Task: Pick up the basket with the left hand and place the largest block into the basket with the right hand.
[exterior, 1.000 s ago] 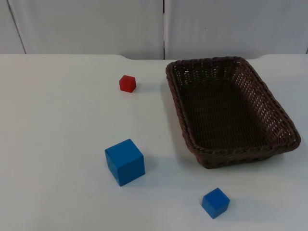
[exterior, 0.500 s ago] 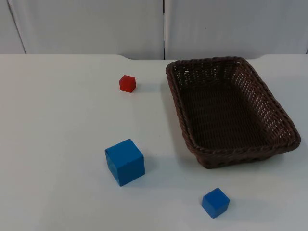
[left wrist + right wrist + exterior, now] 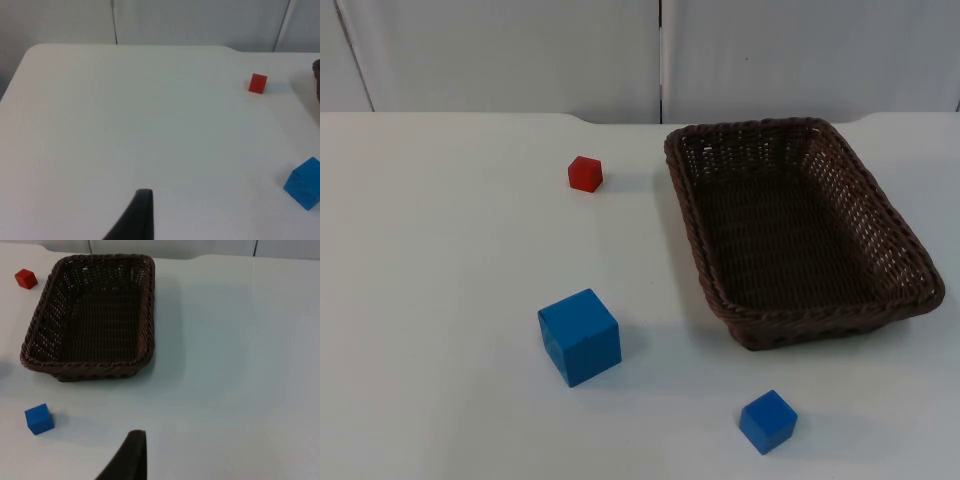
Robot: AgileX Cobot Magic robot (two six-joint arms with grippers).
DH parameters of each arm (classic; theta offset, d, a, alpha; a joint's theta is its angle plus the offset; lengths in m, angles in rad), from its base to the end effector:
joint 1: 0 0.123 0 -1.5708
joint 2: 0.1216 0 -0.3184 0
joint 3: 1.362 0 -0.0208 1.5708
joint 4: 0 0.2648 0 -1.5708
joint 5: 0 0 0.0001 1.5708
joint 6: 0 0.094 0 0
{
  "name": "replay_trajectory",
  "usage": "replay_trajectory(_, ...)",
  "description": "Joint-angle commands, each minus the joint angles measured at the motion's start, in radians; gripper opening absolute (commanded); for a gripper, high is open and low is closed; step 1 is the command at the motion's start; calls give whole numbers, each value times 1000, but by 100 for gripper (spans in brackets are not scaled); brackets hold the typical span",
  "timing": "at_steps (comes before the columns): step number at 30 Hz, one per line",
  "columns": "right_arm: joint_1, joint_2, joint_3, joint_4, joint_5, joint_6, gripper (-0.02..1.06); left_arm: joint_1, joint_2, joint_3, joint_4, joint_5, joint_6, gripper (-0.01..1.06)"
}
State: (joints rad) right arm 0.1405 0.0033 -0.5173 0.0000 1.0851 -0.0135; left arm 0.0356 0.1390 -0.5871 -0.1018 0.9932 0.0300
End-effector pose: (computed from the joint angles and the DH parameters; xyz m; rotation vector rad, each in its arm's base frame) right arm -0.0259 -0.0037 0.2858 -0.1581 2.0495 0.0788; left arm -0.0061 -0.0082 0.3167 -0.0082 2.0254 -0.0801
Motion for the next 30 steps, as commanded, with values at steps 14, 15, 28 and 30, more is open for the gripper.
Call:
replay_trajectory(14, -7, -3, 3, 0, -6, -5, 105, 1, 97, -6, -48, -88, -1, 105)
replay_trajectory(15, -7, -3, 3, 0, -6, -5, 105, 1, 108, -6, -48, -93, -1, 105)
replay_trajectory(28, -7, -3, 3, 0, -6, -5, 105, 1, 231, -6, -148, -179, 87, 105)
replay_trajectory(30, -7, -3, 3, 0, -6, -5, 105, 1, 274, -6, -185, -186, 116, 105)
